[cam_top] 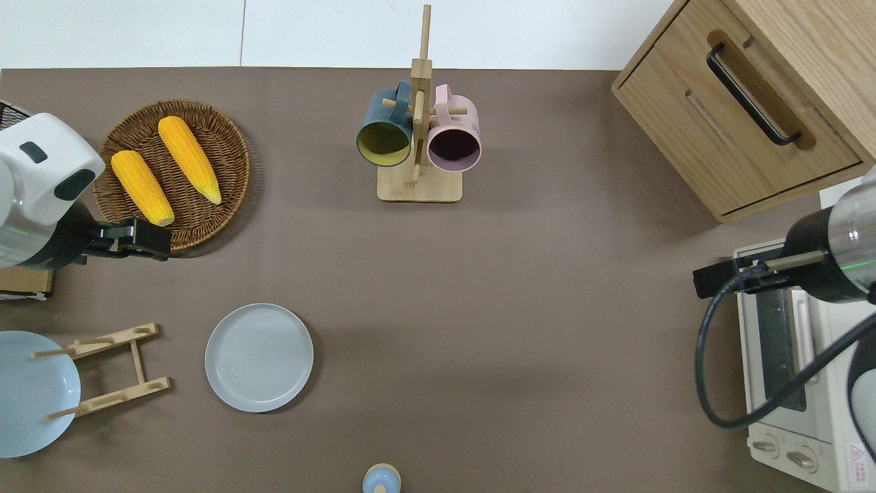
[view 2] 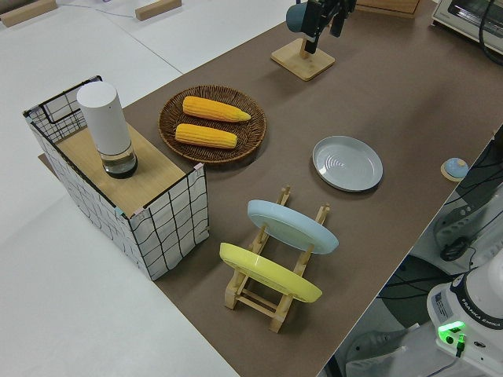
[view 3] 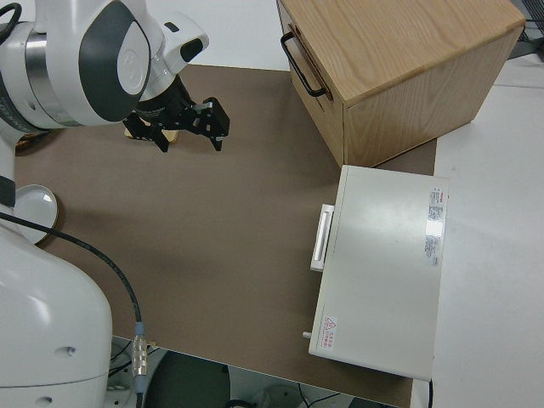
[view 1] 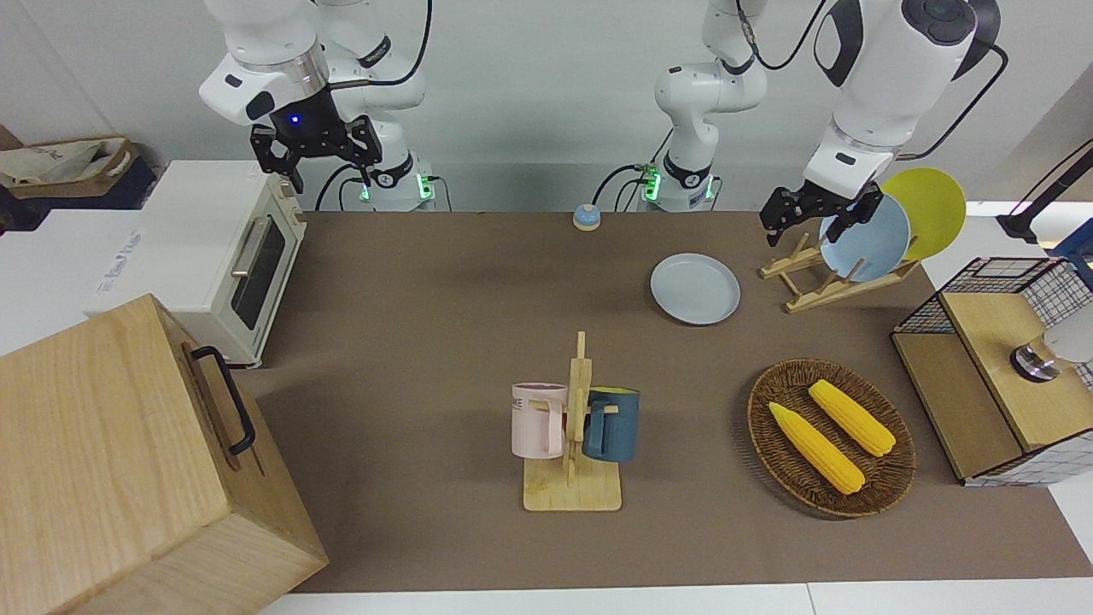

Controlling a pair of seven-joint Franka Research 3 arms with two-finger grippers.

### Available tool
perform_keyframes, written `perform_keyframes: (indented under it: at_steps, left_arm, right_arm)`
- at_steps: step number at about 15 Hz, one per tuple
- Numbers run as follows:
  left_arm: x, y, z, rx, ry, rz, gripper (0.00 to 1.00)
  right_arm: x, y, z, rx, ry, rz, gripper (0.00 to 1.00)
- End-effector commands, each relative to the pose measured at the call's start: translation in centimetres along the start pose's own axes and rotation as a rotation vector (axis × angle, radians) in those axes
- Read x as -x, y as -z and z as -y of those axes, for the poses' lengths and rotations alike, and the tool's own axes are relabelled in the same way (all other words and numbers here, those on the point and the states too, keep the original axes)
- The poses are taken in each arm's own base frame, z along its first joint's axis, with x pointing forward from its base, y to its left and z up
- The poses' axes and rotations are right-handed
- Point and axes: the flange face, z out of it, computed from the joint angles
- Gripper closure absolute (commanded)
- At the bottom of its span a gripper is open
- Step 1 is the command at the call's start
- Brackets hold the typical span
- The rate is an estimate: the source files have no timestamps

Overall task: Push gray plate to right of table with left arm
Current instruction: 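Lower the left gripper toward the table beside the gray plate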

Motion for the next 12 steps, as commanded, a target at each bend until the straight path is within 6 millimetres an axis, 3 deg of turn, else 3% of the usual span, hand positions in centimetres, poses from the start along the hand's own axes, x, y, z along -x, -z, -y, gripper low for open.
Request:
perform_keyframes:
  at_steps: [1,3,12]
  left_arm:
    - [0.5,0.4,1.1,-0.018,0.007,0.024,0.0]
    - [0.6,0.2,2.1,-0.006,0.029,0.043,0.0]
    - [1.4,-1.3,2.0,-0.013,0.043,0.098,0.0]
  right_arm:
    - [0.3,0.4,-0.1,-0.005,-0.016,0.004,0.017]
    - [0.3,0.4,-0.1,-0.005,-0.016,0.004,0.017]
    - [0.3,0.4,-0.1,-0.005,-0.016,0.004,0.017]
